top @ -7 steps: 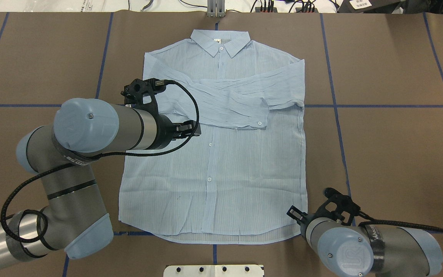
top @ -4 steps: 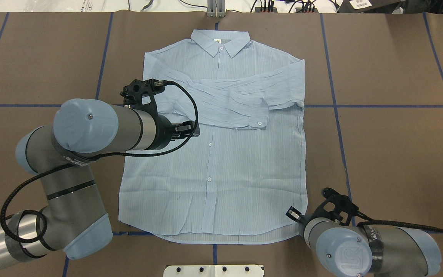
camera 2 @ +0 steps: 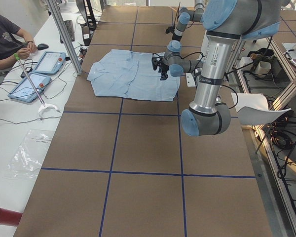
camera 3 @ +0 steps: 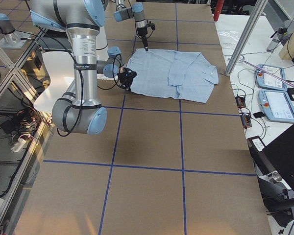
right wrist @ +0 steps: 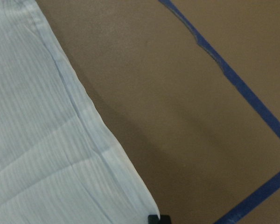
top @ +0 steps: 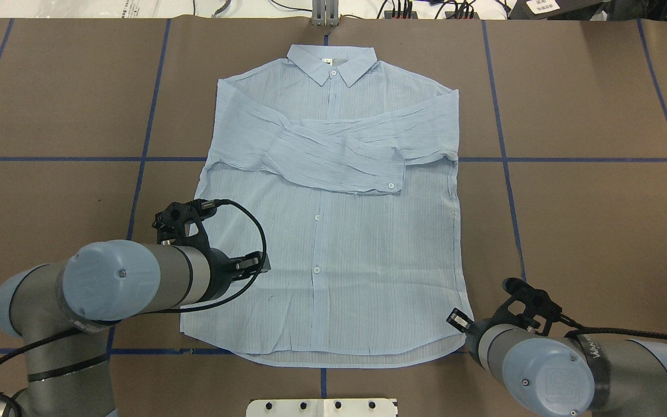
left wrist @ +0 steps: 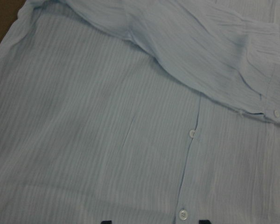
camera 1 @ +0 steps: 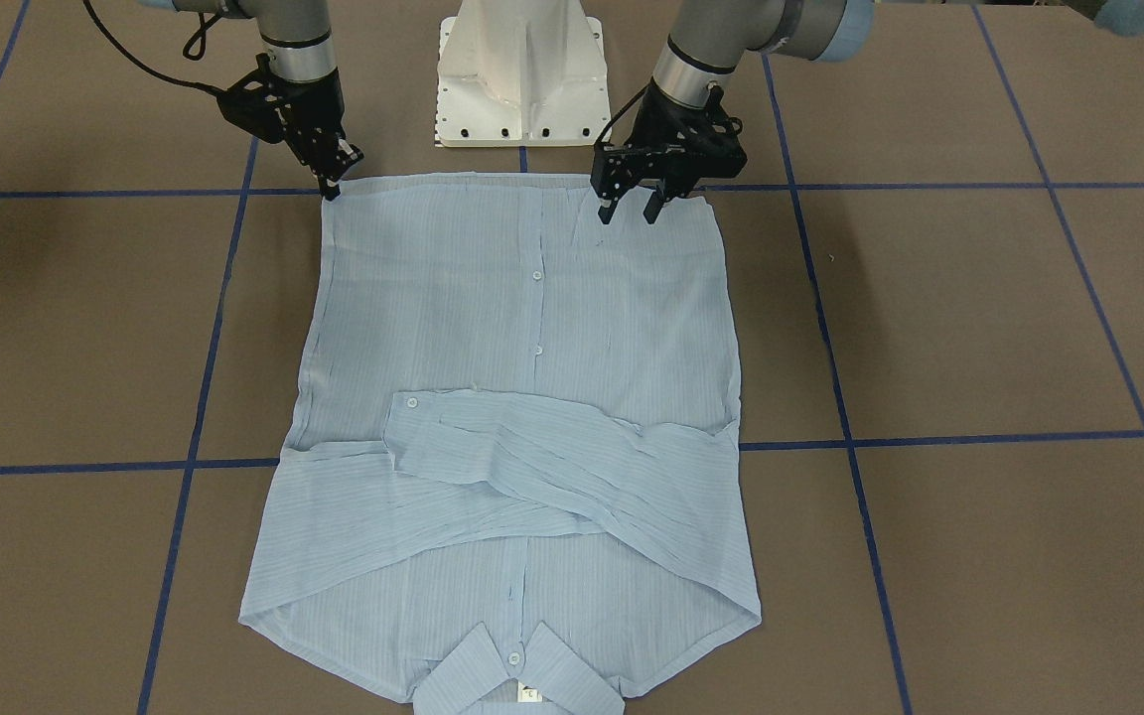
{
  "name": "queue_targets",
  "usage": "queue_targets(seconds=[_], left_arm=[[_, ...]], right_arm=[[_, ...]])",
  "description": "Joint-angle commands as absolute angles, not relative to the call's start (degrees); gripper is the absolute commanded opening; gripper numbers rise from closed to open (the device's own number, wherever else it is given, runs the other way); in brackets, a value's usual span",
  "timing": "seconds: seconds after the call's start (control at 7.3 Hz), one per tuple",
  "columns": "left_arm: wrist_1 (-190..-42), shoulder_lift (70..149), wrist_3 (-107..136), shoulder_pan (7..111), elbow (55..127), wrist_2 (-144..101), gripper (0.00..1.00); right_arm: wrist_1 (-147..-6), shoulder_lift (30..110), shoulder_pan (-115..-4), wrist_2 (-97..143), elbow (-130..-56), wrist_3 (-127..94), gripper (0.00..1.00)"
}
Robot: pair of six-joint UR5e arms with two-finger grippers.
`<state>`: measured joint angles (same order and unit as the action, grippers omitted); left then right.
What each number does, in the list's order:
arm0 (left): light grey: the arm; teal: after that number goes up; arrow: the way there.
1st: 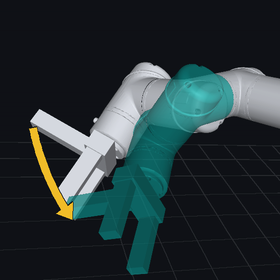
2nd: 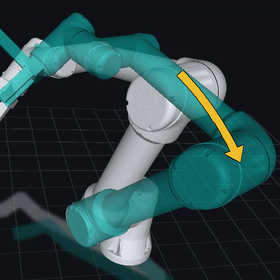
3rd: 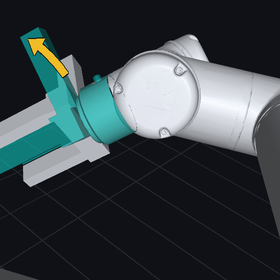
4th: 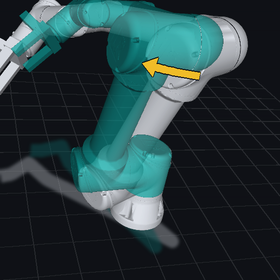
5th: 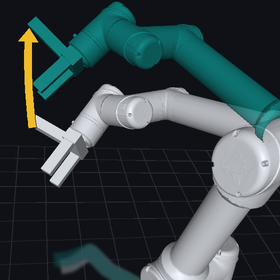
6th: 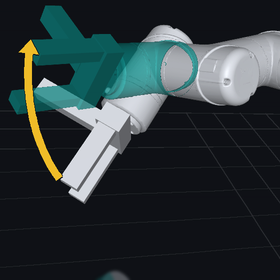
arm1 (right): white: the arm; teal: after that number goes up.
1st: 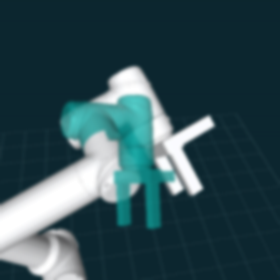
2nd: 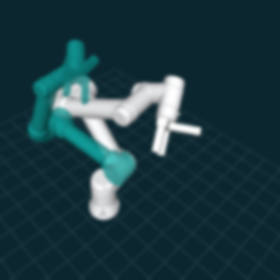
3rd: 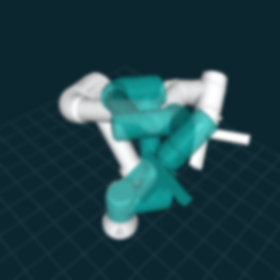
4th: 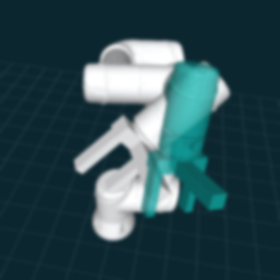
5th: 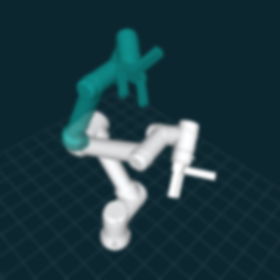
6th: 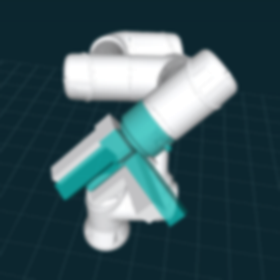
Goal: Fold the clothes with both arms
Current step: 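Move both grippers to the hem corners nearest the robot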
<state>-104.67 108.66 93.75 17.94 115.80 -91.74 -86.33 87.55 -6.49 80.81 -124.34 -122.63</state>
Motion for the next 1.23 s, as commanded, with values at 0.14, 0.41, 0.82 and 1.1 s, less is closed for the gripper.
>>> queue_targets(seconds=[0.14, 0.41, 0.82, 1.1], left_arm=[[-93.6, 107.2, 96.1, 14.5, 116.2, -88.2, 0.68], [-90.6, 106.9, 98.3, 12.7, 116.2, -88.2, 0.66], [-90.4, 105.3, 101.0, 10.1, 116.1, -88.3, 0.61], [-90.4, 105.0, 102.1, 9.3, 115.8, -88.3, 0.52]], right_arm=[[-86.3, 91.0, -6.3, 80.9, -125.9, -121.6, 0.00], [-86.3, 91.2, -6.2, 80.9, -126.2, -121.6, 0.00], [-86.3, 91.4, -6.2, 80.9, -126.7, -121.6, 0.00], [-86.3, 91.4, -6.2, 80.9, -126.7, -121.6, 0.00]])
